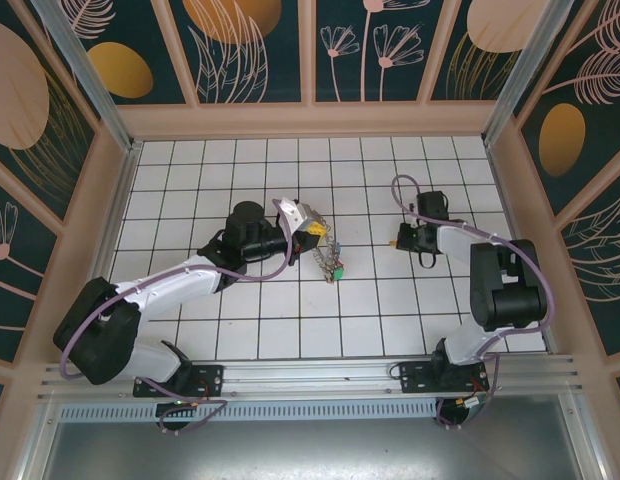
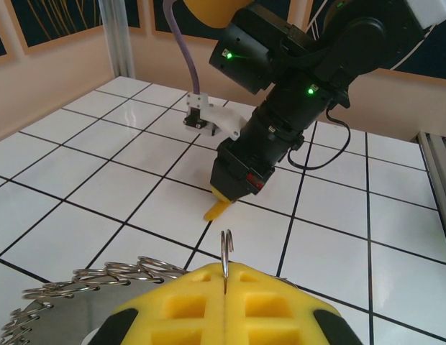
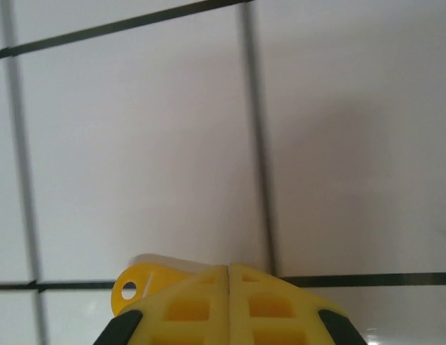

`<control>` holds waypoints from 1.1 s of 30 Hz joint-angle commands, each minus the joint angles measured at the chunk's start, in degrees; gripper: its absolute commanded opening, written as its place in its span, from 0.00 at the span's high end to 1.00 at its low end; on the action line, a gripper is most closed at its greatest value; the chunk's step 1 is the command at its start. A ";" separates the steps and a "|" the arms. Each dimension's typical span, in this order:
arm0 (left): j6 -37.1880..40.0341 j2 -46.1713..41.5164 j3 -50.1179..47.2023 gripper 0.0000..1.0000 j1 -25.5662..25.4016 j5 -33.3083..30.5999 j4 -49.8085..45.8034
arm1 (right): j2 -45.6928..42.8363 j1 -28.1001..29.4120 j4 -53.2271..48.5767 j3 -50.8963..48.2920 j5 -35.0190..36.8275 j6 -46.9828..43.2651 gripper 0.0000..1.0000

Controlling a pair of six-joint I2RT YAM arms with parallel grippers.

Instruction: Put the keys on the keyring

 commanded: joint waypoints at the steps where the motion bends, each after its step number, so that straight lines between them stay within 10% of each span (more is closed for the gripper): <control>1: -0.41 0.17 2.02 1.00 -0.34 -0.23 2.71 | -3.46 3.58 -3.87 -1.19 -7.17 1.03 1.00; 11: -0.06 -0.75 0.73 1.00 -0.30 -2.75 4.17 | -10.94 8.73 -10.68 -2.31 -17.00 2.57 0.98; 33: -0.48 -2.95 -1.35 1.00 -0.31 -4.94 5.10 | -12.79 14.77 -7.56 -4.10 -1.39 6.75 0.73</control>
